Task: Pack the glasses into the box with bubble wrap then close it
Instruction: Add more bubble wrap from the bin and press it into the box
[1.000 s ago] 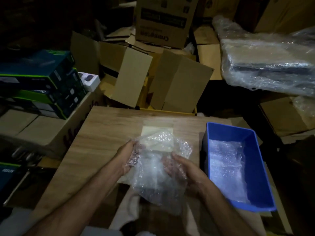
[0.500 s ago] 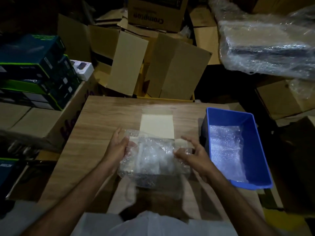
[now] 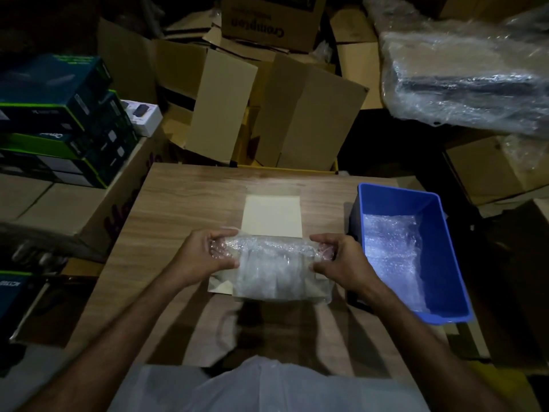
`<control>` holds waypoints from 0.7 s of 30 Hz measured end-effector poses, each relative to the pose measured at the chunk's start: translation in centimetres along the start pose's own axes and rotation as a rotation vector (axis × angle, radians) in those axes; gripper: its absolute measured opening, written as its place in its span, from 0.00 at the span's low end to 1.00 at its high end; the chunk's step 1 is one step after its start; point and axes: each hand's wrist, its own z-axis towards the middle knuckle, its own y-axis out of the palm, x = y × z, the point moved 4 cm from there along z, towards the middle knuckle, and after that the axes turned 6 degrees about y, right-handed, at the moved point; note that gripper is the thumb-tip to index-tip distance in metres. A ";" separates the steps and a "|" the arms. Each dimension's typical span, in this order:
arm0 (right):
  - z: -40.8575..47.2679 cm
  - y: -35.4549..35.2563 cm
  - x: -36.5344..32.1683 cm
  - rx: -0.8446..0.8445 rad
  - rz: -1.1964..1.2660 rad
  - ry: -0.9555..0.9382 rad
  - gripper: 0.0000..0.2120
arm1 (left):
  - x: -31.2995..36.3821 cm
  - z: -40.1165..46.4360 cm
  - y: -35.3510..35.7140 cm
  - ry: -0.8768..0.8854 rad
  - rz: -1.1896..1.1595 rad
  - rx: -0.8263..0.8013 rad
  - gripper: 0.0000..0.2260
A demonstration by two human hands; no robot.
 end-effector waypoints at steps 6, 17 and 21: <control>1.0 -1.6 -0.4 -0.082 -0.176 -0.033 0.07 | 0.6 0.3 -0.5 0.135 0.358 -0.064 0.08; 0.2 -3.1 -1.9 -0.318 0.672 0.205 0.23 | 1.9 -0.5 0.5 -0.014 -0.637 0.124 0.32; 0.1 -1.1 -0.8 -0.422 0.590 0.229 0.40 | 0.8 -1.0 0.4 -0.127 -0.666 0.000 0.34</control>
